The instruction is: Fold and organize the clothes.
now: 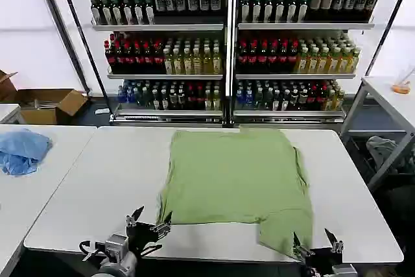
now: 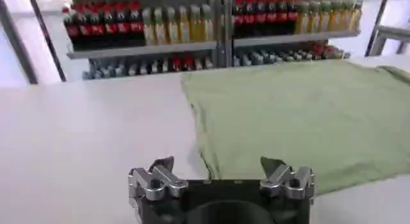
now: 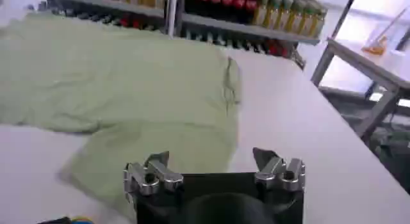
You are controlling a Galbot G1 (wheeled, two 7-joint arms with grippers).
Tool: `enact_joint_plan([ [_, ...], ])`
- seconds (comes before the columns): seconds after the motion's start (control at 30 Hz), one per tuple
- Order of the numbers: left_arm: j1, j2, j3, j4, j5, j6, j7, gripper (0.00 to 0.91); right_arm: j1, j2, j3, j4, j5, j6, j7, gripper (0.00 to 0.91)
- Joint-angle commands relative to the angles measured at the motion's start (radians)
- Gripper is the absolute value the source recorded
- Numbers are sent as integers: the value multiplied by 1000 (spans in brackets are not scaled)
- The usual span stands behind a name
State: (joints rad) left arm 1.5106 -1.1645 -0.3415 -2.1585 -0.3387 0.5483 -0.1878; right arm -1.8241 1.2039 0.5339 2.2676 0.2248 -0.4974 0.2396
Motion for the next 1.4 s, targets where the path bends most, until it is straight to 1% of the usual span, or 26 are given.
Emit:
enact_joint_plan([
  [0.03, -58, 13, 73, 123, -11, 29, -25, 786, 8, 7, -60, -54, 18, -17, 7, 907],
  [0.07, -63, 11, 70, 130, -11, 29, -28, 595, 10, 7, -60, -56, 23, -17, 7, 907],
  [0.1, -65, 11, 70, 135, -12, 29, -32, 91, 12, 8, -63, -58, 34, -16, 7, 907],
  [0.13, -69, 11, 66, 140, -13, 29, -39, 30, 13, 11, -69, -60, 48, -15, 12, 494],
  [0.17, -71, 10, 65, 144, -14, 28, -44, 30, 13, 13, -72, -61, 56, -15, 15, 282],
  [0.2, -72, 8, 65, 146, -18, 29, -64, 30, 12, 15, -76, -62, 64, -17, 21, 131],
  [0.23, -72, 7, 66, 151, -27, 28, -73, 30, 11, 19, -81, -65, 81, -17, 24, 0],
  [0.37, -64, 12, 76, 144, -63, 29, -71, 30, 1, 26, -88, -62, 117, -17, 34, 0],
  [0.6, -66, 4, 71, 130, -159, 28, -40, 20, -6, 17, -73, -43, 117, -11, 33, 0],
  [0.67, -67, 0, 68, 130, -171, 27, -40, 30, -12, 15, -65, -27, 116, -3, 29, 0],
  [0.73, -68, -2, 63, 131, -190, 24, -39, 30, -19, 12, -54, -16, 104, 24, 22, 0],
  [0.83, -62, -2, 51, 122, -217, 8, -31, 20, -29, -1, -29, 2, 71, 74, -10, 0],
  [0.9, -52, 0, 35, 98, -250, -18, -21, 20, -32, -14, -6, 18, 67, 97, -24, 0],
  [1.03, -23, 18, -15, 37, -313, -61, -19, 20, -26, -38, 35, 53, 86, 124, -38, 0],
  [1.07, -16, 25, -25, 25, -328, -65, -16, 30, -24, -41, 42, 62, 94, 128, -38, 0],
  [1.2, 20, 43, -68, -31, -349, -75, -12, 20, -12, -49, 66, 88, 123, 150, -41, 0],
  [1.33, 37, 39, -92, -77, -351, -77, -12, 30, 15, -63, 91, 98, 146, 166, -41, 0],
  [1.4, 43, 37, -108, -101, -357, -85, -12, 20, 41, -79, 105, 95, 179, 166, -41, 0],
])
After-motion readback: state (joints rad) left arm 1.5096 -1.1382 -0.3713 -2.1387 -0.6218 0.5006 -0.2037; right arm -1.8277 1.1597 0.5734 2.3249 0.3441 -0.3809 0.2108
